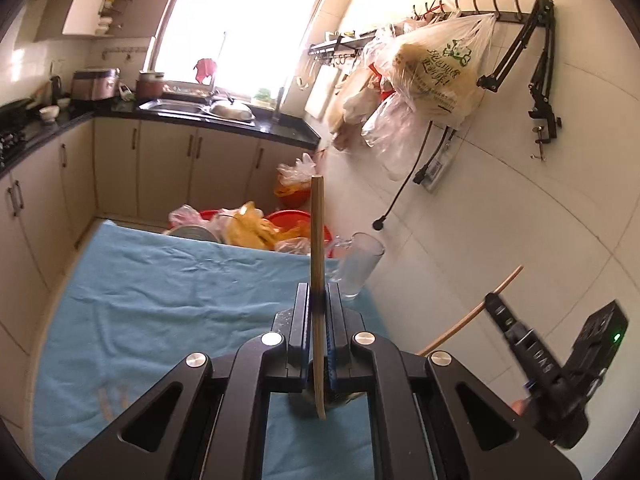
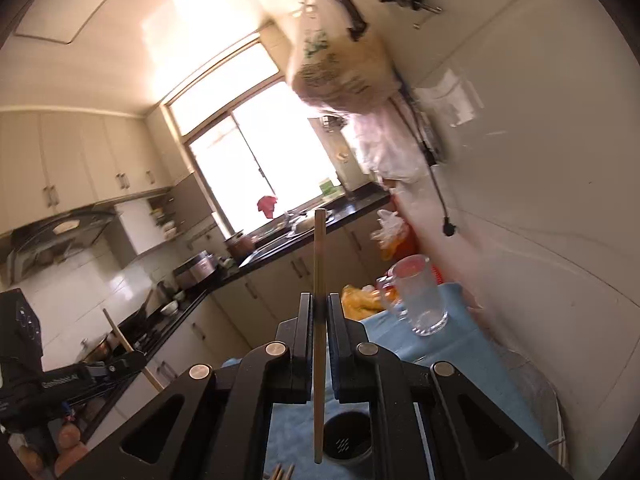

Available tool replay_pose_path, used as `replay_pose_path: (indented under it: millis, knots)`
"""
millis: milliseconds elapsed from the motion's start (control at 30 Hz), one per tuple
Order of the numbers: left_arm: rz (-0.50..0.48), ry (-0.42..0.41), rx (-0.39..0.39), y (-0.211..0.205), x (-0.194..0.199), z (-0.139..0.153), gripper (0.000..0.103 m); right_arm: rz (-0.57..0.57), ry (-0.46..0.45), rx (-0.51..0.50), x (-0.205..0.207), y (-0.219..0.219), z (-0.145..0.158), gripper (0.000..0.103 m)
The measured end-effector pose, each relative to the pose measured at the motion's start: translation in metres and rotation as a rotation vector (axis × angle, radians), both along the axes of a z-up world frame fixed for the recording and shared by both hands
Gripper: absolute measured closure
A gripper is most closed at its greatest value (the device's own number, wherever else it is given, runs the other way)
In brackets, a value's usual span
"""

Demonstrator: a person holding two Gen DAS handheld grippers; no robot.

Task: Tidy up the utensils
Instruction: 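Lift the chopsticks upright and carry both tools over the black holder, then open the left tool over the holder while the right tool releases its chopstick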

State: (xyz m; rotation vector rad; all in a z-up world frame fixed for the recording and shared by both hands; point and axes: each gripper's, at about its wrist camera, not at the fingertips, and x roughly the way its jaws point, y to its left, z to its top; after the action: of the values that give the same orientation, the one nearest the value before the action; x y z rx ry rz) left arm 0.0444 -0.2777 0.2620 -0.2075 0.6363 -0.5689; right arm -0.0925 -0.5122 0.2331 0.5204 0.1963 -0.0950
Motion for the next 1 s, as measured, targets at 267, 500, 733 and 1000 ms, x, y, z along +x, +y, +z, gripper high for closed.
replay_pose_path:
  millis: [267,500,733,1000]
  knots:
    - [-0.008,0.12,0.006,-0.042,0.052,-0.055,0.097,-0.02,0.089,0.032,0.04,-0.023,-0.03,0.096]
    - [-0.001,0.212,0.03,-0.052,0.068,-0.112,0.097,-0.014,0.18,0.082,0.067,-0.028,-0.074,0.096]
    - [-0.014,0.234,0.058,-0.057,0.07,-0.125,0.095,0.048,0.274,0.099,0.084,-0.022,-0.097,0.095]
    - [0.002,0.195,0.042,-0.042,0.054,-0.104,0.055,0.038,0.243,0.067,0.058,-0.022,-0.077,0.074]
